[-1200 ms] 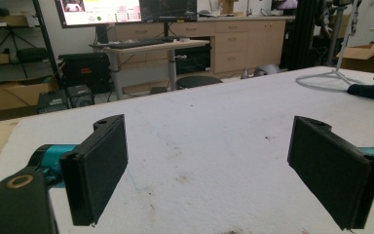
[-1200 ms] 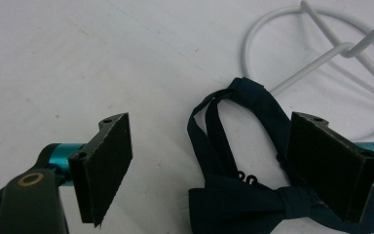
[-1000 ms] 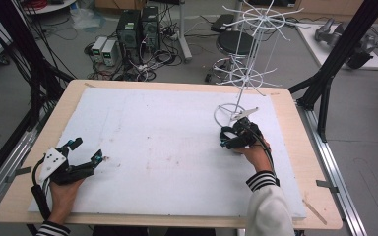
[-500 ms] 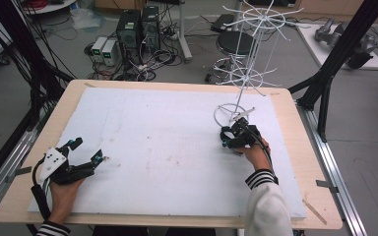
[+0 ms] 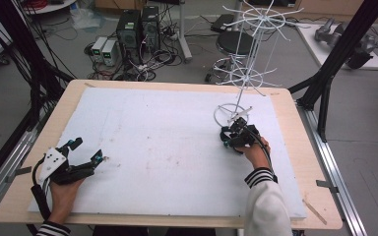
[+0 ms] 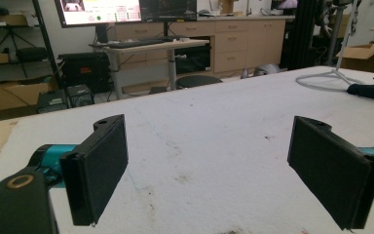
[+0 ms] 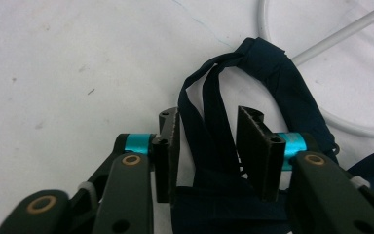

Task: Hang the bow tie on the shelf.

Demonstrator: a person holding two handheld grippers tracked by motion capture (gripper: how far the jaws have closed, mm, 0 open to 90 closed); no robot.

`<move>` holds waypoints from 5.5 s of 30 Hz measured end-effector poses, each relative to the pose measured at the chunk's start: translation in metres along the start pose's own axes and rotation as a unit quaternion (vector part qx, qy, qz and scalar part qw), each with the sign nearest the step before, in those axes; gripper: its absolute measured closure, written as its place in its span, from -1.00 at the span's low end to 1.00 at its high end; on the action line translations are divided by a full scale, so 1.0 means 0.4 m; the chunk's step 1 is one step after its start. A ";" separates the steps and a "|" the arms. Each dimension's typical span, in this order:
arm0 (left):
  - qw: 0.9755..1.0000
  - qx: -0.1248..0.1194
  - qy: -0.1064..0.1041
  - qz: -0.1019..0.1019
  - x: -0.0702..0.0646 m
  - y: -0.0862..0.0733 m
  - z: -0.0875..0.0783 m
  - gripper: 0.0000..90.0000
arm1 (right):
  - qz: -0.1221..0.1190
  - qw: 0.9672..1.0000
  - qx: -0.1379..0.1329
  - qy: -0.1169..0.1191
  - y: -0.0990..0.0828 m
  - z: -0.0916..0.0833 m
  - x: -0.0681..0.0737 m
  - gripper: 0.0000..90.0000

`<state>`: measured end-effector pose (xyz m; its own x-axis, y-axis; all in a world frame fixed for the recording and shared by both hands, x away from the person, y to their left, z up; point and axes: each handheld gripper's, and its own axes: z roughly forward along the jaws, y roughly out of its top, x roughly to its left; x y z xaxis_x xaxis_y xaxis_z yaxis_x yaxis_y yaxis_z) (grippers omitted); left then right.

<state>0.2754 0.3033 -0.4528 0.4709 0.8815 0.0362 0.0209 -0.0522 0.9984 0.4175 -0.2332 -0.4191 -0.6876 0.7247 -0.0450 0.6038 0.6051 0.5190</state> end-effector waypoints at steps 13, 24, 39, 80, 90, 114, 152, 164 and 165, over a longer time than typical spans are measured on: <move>1.000 -0.003 -0.001 0.000 0.000 -0.001 -0.001 -0.66 | -0.015 0.999 0.035 -0.003 0.030 0.004 0.004 0.40; 1.000 -0.003 -0.001 0.000 0.000 -0.001 -0.002 -0.66 | -0.016 0.999 0.043 0.000 0.028 0.012 0.000 0.60; 1.000 -0.004 -0.001 0.000 0.000 -0.001 -0.002 -0.66 | -0.024 0.999 0.047 0.003 0.031 0.007 0.005 0.95; 1.000 -0.003 0.000 0.005 -0.002 -0.001 -0.002 -0.66 | -0.030 0.997 -0.069 -0.001 -0.010 -0.088 0.032 0.95; 1.000 -0.003 0.001 0.005 -0.003 -0.001 -0.002 -0.66 | -0.018 0.992 -0.125 -0.004 -0.019 -0.124 0.040 0.95; 1.000 -0.003 0.001 0.006 -0.003 -0.001 -0.002 -0.66 | 0.019 0.956 -0.293 -0.020 -0.064 -0.213 0.035 0.95; 1.000 -0.001 0.002 0.009 -0.004 0.000 -0.001 -0.66 | 0.140 0.897 -0.399 -0.130 -0.163 -0.314 0.015 0.95; 1.000 -0.002 0.001 0.008 -0.004 0.000 -0.001 -0.66 | 0.133 0.889 -0.413 -0.147 -0.147 -0.363 0.005 0.95; 1.000 -0.002 0.001 0.008 -0.004 0.000 -0.001 -0.66 | 0.133 0.889 -0.414 -0.146 -0.145 -0.366 0.005 0.95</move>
<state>0.2744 0.3022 -0.4531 0.4686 0.8818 0.0527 0.0099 -0.0649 0.9978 0.3220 -0.3151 -0.3243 -0.3588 0.9332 0.0167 0.1434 0.0374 0.9890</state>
